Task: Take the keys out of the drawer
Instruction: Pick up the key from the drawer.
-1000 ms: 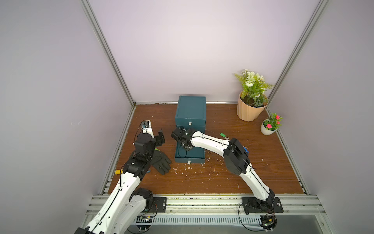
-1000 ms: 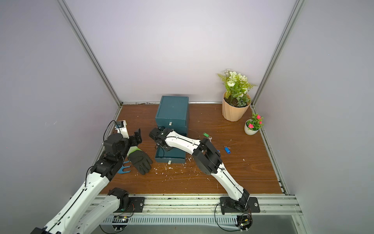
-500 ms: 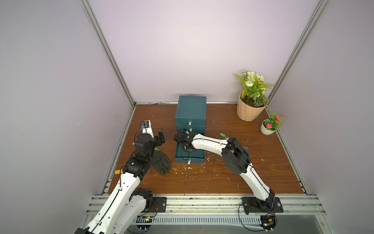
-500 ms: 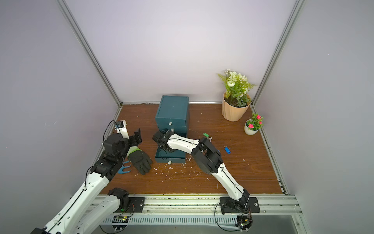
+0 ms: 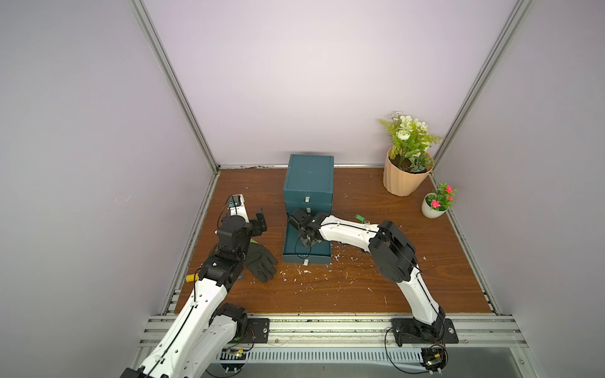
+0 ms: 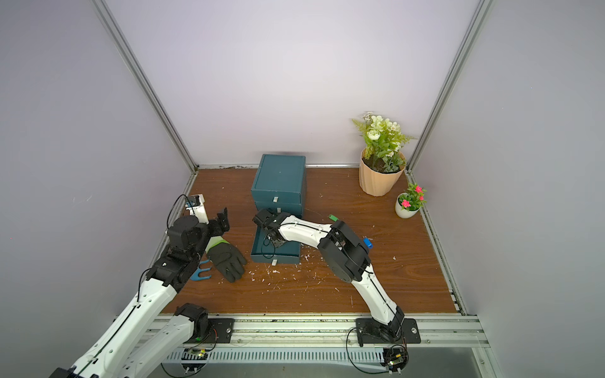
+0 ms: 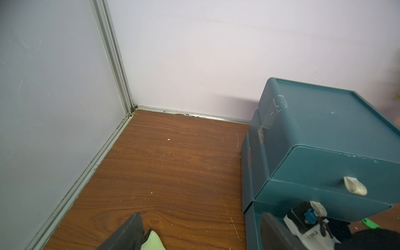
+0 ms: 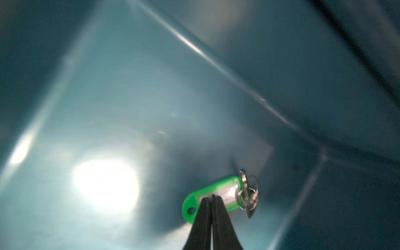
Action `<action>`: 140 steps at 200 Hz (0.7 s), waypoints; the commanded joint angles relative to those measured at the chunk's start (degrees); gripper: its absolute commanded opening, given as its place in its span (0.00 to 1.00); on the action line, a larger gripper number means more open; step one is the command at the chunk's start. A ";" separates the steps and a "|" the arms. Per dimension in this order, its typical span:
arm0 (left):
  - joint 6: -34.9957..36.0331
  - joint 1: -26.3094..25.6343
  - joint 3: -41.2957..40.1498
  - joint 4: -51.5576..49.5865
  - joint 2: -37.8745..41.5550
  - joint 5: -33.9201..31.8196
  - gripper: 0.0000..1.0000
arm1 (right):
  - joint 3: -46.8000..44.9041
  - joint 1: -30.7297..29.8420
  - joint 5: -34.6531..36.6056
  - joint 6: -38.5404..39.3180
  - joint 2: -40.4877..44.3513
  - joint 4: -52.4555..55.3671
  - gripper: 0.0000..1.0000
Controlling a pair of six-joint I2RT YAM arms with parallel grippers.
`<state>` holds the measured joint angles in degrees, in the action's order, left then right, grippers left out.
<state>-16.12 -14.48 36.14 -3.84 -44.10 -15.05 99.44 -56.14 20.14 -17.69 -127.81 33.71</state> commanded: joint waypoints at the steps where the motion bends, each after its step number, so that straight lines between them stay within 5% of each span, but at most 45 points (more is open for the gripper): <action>1: -0.30 0.76 0.13 0.80 0.14 0.59 0.86 | 2.24 -0.68 -7.13 2.08 0.02 0.86 0.10; 33: -0.23 0.77 0.08 0.94 0.24 0.39 0.86 | 6.08 -0.63 -4.16 3.77 0.98 2.21 0.10; 65: -0.14 0.72 0.01 0.94 0.23 0.36 0.86 | 7.26 -0.64 0.30 7.86 3.53 1.97 0.22; 140: -0.40 0.77 0.25 0.81 0.14 0.53 0.86 | 1.87 0.30 3.45 10.21 2.52 -1.20 0.27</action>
<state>-16.12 -14.48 36.14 -3.84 -44.10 -15.03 101.71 -56.47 21.23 -8.01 -127.57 33.28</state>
